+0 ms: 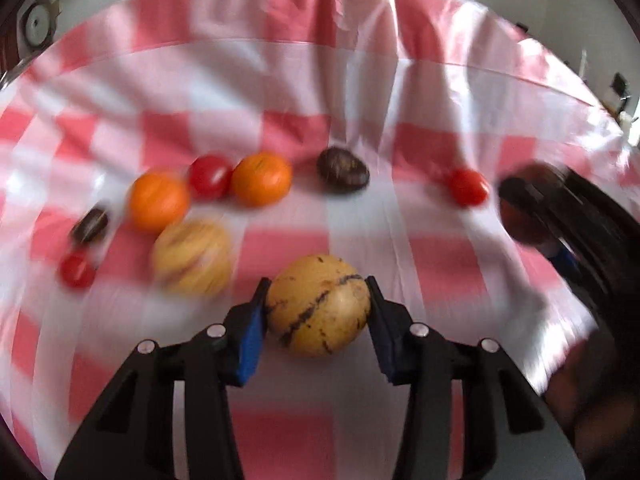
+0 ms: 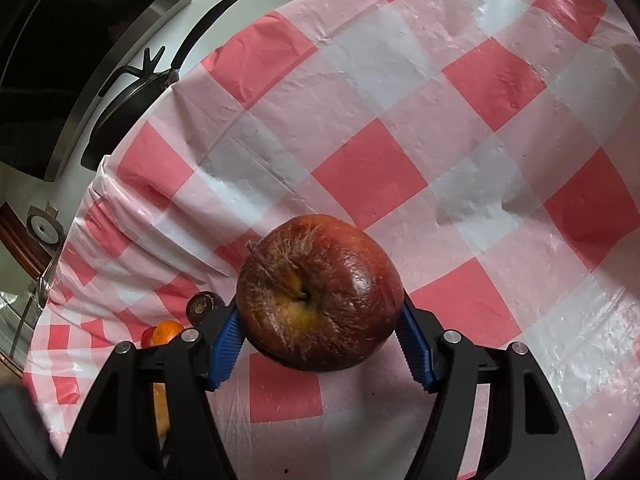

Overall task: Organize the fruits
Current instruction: 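Grasp a yellow striped pepino with the left tool, then carry the apple and pepino with both tools to the white box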

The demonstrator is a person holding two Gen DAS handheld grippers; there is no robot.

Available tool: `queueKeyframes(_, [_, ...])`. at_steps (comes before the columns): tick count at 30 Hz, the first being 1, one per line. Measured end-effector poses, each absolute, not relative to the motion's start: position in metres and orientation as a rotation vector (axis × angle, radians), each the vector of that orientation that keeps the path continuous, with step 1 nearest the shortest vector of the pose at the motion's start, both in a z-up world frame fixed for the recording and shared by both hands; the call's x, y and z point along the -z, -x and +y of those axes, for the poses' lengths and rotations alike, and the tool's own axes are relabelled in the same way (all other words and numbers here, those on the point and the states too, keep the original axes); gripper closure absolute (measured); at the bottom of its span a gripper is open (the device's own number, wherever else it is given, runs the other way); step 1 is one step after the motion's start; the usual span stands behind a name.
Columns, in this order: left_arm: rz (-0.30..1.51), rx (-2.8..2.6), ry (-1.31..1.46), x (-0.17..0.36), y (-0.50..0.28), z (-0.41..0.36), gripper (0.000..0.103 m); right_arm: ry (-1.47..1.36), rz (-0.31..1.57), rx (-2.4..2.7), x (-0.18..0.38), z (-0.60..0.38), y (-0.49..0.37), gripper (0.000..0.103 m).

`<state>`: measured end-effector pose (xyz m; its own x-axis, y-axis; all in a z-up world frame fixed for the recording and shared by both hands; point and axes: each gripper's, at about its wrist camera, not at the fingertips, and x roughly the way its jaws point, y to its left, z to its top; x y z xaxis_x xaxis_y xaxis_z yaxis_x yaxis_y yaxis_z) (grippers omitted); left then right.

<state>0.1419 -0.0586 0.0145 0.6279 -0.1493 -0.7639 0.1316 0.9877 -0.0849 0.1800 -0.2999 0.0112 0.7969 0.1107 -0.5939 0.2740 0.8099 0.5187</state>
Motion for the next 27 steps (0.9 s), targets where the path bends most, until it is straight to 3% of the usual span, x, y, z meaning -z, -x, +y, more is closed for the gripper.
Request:
queueKeyframes(5, [0.823,0.115,0.061,-0.016,-0.060,-0.007,0.057,-0.636,0.657,0.096,-0.012,-0.305,-0.180,0.036])
queueKeyframes(8, [0.827,0.085,0.239,-0.011,-0.044,0.037,0.057,-0.653,0.663,0.092,-0.011,-0.307,-0.181,0.036])
queueKeyframes(27, [0.828,0.135,0.395,-0.006,-0.057,0.049,0.057,-0.684,0.688,0.053,-0.007,-0.309,-0.181,0.036])
